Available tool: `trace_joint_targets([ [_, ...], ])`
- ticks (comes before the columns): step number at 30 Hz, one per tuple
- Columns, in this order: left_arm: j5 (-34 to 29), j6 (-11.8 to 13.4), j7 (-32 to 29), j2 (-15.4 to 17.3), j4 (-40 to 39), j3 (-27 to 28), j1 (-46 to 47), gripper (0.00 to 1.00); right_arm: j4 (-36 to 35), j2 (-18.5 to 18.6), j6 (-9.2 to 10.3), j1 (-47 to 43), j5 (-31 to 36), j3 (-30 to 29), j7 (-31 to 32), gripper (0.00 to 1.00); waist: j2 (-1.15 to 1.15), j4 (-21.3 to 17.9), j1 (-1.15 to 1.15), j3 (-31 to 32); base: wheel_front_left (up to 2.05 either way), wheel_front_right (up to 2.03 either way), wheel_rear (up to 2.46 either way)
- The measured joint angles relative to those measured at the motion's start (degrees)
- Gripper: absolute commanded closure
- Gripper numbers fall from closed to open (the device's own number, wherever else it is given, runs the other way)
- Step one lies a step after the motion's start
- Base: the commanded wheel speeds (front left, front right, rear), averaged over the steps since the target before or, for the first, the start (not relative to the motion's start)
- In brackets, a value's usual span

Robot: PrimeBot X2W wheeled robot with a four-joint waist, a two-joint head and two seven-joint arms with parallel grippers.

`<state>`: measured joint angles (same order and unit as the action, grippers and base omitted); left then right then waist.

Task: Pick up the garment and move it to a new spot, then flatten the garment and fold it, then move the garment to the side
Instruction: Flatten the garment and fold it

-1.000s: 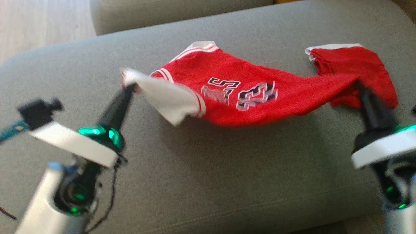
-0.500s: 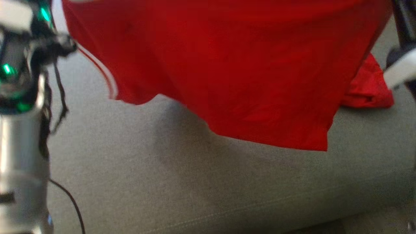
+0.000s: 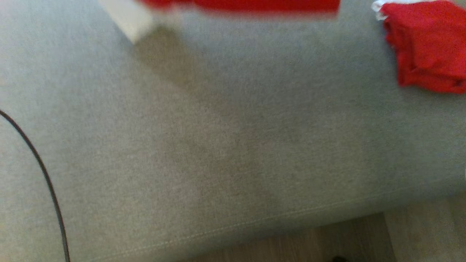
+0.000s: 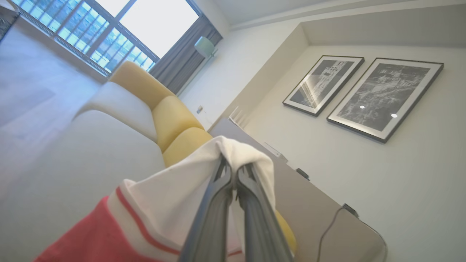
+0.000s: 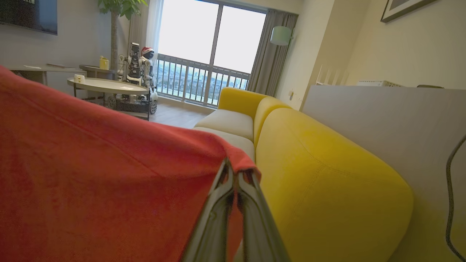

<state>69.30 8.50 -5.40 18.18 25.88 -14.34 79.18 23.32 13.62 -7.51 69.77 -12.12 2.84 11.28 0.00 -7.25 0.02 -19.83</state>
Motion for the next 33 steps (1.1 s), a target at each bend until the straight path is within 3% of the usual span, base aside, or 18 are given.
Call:
trace_joint_targets([
  [6, -7.1, -9.4, 7.8, 0.3, 7.3, -3.2, 12.9, 1.0, 10.1, -0.9, 0.0, 13.7, 7.3, -0.2, -11.9, 1.0, 0.0, 1.3, 0.0, -7.9, 0.0, 0.0, 0.0],
  [10, -7.6, -15.3, 11.2, 0.0, 8.1, -6.5, 12.6, 1.0, 16.3, -0.3, 0.0, 16.5, 8.8, 0.3, -17.4, 1.0, 0.0, 4.2, 0.0, -12.6, 0.0, 0.0, 0.0],
  [17, -3.6, -15.6, 12.1, 2.3, 3.7, -12.1, -4.5, 1.0, 24.6, 1.6, 0.0, 12.4, 5.7, 4.9, -16.8, 1.0, 0.0, 8.3, -0.01, -14.5, 0.0, 0.0, 0.0],
  [18, -1.3, -15.6, 12.1, 3.4, 1.1, -13.8, -12.0, 1.0, 25.8, 2.2, -0.01, 9.1, 2.9, 8.5, -15.1, 1.0, 0.0, 9.0, -0.01, -13.7, 0.0, 0.0, 0.0],
  [21, 2.6, -15.6, 10.5, 5.6, -3.9, -15.5, -23.0, 1.0, 24.9, 3.7, -0.01, 3.1, -4.4, 12.1, -11.4, 1.0, 0.0, 9.3, -0.03, -11.5, 0.0, 0.0, 0.0],
  [25, 6.6, -15.1, 7.6, 9.3, -12.3, -17.5, -36.7, 1.0, 16.9, 10.0, -0.01, -6.6, -14.0, 16.4, -3.2, 1.0, 0.0, 9.4, -0.04, -7.6, 0.0, 0.0, 0.0],
  [30, 9.9, -10.4, 6.7, 14.7, -21.7, -17.4, -50.0, 1.0, 2.6, 18.7, -0.01, -21.6, -21.3, 15.4, 4.7, 1.0, 0.0, 9.6, -0.04, -2.9, 0.0, 0.0, 0.0],
  [33, 11.3, -8.1, 6.4, 16.3, -25.1, -17.2, -54.6, 1.0, -2.7, 20.2, -0.01, -28.3, -22.6, 12.5, 7.2, 1.0, 0.0, 9.7, -0.04, -1.2, 0.0, 0.0, 0.0],
])
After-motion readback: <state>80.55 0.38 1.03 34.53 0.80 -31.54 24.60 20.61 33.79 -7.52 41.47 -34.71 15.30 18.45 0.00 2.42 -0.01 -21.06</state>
